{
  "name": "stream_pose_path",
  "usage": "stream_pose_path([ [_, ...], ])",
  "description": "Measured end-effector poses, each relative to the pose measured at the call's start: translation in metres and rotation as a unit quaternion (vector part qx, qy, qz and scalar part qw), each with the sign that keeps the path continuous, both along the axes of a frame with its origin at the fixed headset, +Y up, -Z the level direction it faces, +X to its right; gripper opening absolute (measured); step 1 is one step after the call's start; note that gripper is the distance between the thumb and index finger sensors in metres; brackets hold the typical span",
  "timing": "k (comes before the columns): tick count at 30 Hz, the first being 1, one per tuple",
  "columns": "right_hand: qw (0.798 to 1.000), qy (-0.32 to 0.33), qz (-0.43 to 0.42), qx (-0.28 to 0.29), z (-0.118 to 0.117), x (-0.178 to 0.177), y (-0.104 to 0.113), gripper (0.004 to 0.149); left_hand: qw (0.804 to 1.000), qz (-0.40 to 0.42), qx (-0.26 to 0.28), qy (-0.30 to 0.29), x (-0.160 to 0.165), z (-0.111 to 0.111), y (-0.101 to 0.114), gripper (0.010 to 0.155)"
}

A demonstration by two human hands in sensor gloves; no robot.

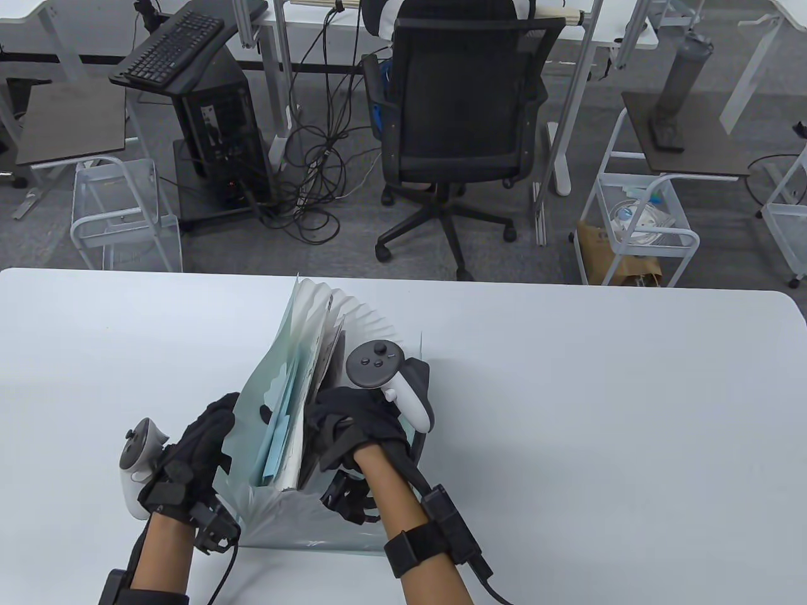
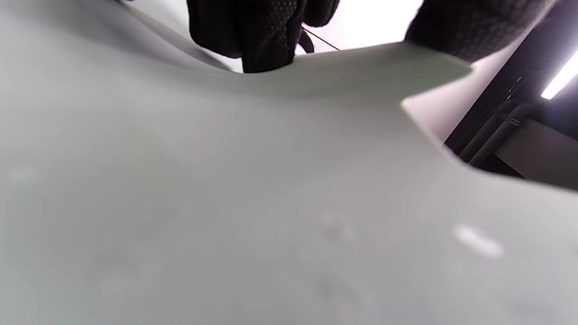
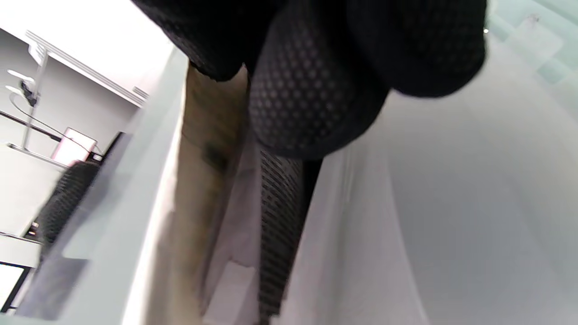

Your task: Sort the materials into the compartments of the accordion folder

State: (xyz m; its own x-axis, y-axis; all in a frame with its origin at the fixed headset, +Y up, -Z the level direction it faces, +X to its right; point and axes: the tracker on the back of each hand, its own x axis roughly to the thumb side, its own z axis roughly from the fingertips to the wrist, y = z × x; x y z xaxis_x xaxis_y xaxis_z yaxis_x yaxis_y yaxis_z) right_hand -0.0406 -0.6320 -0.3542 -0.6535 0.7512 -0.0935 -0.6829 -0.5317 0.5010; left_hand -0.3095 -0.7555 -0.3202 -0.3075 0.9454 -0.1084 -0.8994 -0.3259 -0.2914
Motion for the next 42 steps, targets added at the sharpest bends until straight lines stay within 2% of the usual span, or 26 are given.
stream_pose_path([
  [8,0.994,-0.043,-0.051,0.088,0.01,0.032,0.034,0.044,1.0,-0.009,0.004,0.0,0.009,-0.001,-0.004,0.084],
  [12,0.982,-0.075,-0.031,0.172,0.021,0.06,0.051,0.045,1.0,-0.019,0.009,-0.007,0.018,-0.002,-0.005,0.086],
  [20,0.956,-0.085,-0.033,0.278,0.046,0.121,0.059,0.048,0.999,-0.046,0.02,-0.001,0.026,0.0,-0.002,0.087],
  [24,0.937,-0.105,0.032,0.333,0.06,0.149,0.049,0.051,0.998,-0.06,0.021,-0.006,0.032,0.0,-0.003,0.088],
  [30,0.915,-0.135,0.09,0.368,0.073,0.182,0.012,0.054,0.995,-0.099,0.023,-0.014,0.044,-0.001,-0.003,0.088],
  [35,0.914,-0.146,0.105,0.364,0.077,0.196,-0.022,0.056,0.989,-0.146,0.025,-0.027,0.059,-0.002,-0.003,0.087],
  [42,0.909,-0.153,0.102,0.375,0.078,0.201,-0.052,0.057,0.971,-0.237,0.022,-0.027,0.08,-0.006,-0.007,0.087],
])
